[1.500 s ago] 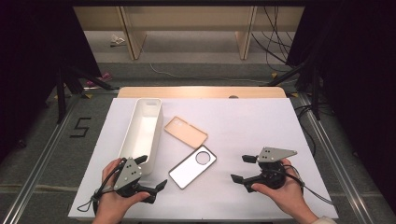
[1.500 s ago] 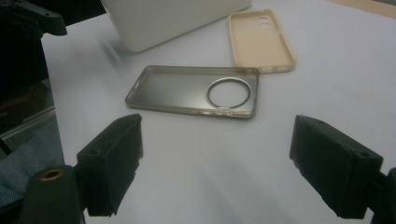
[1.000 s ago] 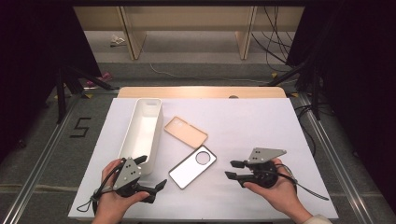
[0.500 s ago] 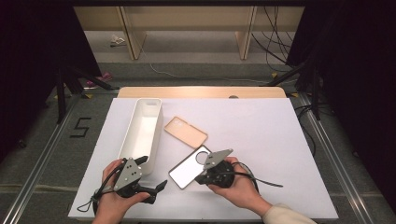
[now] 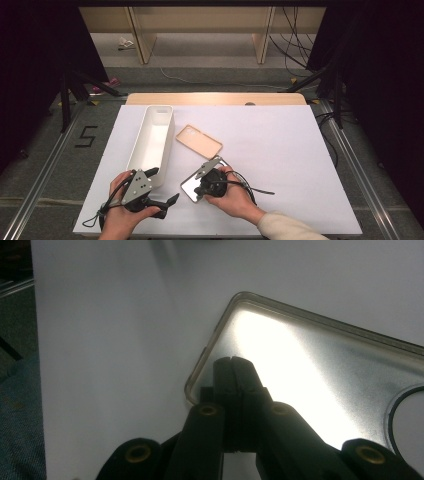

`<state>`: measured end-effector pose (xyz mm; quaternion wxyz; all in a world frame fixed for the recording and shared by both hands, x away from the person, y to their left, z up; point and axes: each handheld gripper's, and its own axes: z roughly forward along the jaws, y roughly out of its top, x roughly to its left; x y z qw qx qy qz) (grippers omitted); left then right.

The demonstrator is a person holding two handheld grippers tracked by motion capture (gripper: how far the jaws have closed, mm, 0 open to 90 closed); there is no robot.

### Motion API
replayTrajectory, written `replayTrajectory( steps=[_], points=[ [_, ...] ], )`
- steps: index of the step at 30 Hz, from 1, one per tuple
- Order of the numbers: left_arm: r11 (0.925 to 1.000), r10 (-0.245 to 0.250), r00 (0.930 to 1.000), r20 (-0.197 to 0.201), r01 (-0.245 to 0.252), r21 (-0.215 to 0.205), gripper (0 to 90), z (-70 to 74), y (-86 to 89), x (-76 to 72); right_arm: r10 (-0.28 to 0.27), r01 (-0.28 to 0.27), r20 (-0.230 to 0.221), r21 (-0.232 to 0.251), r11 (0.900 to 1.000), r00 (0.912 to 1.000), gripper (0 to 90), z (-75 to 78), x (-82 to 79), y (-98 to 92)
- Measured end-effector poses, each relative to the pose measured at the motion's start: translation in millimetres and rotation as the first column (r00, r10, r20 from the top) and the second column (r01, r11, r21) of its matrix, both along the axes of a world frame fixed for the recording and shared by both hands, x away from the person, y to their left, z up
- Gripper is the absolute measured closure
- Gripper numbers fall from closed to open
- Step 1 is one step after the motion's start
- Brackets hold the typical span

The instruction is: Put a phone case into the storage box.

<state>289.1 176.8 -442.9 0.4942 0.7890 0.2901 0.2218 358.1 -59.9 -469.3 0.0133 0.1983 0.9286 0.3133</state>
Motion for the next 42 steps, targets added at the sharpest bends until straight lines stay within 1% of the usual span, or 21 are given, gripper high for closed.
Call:
replayTrajectory(
  steps=[4, 9, 11, 21, 22, 27, 28, 31, 36, 38, 39, 42],
  points=[
    [1.0, -0.001, 1.0, -0.002, 0.001, 0.003, 0.8, -0.3, -0.2, 0.2, -0.016, 0.015, -0.008, -0.02, 1.0, 0.9998, 90.0, -1.8, 2.5, -0.5],
    [1.0, -0.003, 1.0, -0.003, 0.003, 0.006, 0.8, -0.4, -0.5, 0.2, -0.021, 0.02, -0.018, -0.029, 0.999, 0.9996, 90.0, -4.6, 5.5, 0.5],
    [1.0, -0.004, 1.0, -0.003, 0.004, 0.005, 0.8, -0.3, -0.4, 0.1, -0.019, 0.018, -0.029, -0.044, 0.999, 0.9994, 90.0, -6.0, 5.8, 0.9],
    [1.0, -0.003, 1.0, -0.001, 0.003, 0.004, 0.8, -0.1, 0.1, -0.6, -0.019, 0.015, -0.05, -0.076, 0.997, 0.9986, 90.0, -4.9, 5.4, -1.0],
    [1.0, -0.004, 1.0, -0.002, 0.004, 0.004, 0.8, -0.2, 0.1, -0.6, -0.013, 0.008, -0.06, -0.08, 0.997, 0.9981, 90.0, -4.4, 5.6, -2.2],
    [1.0, -0.007, 1.0, -0.002, 0.007, 0.005, 0.8, -0.2, -0.3, -1.0, -0.002, -0.005, -0.069, -0.101, 0.995, 0.9976, 90.0, -2.7, 4.6, -4.0],
    [1.0, -0.008, 1.0, -0.003, 0.008, 0.006, 0.8, -0.2, -0.4, -1.3, 0.009, -0.018, -0.078, -0.115, 0.993, 0.9969, 90.0, -1.6, 4.1, -5.7],
    [0.9999, -0.008, 1.0, -0.004, 0.008, 0.008, 0.8, -0.3, 0.0, -1.2, 0.023, -0.035, -0.089, -0.132, 0.991, 0.9957, 90.0, -0.4, 4.2, -9.5],
    [0.9999, -0.008, 1.0, -0.005, 0.008, 0.009, 0.8, -0.3, 0.1, -1.5, 0.029, -0.046, -0.11, -0.156, 0.987, 0.9935, 90.0, 1.6, 3.8, -16.6],
    [0.9999, -0.008, 1.0, -0.005, 0.008, 0.009, 0.8, -0.3, 0.1, -1.6, 0.04, -0.06, -0.113, -0.176, 0.982, 0.9927, 90.0, 3.0, 3.5, -20.2],
    [0.9999, -0.008, 1.0, -0.005, 0.008, 0.008, 0.8, -0.4, 0.1, -1.7, 0.036, -0.058, -0.118, -0.186, 0.981, 0.9924, 90.0, 3.7, 2.8, -22.0],
    [0.9999, -0.007, 1.0, -0.006, 0.007, 0.007, 0.8, -0.6, 0.2, -1.7, 0.048, -0.071, -0.116, -0.21, 0.975, 0.9921, 90.0, 5.3, 2.7, -29.1]
  ],
)
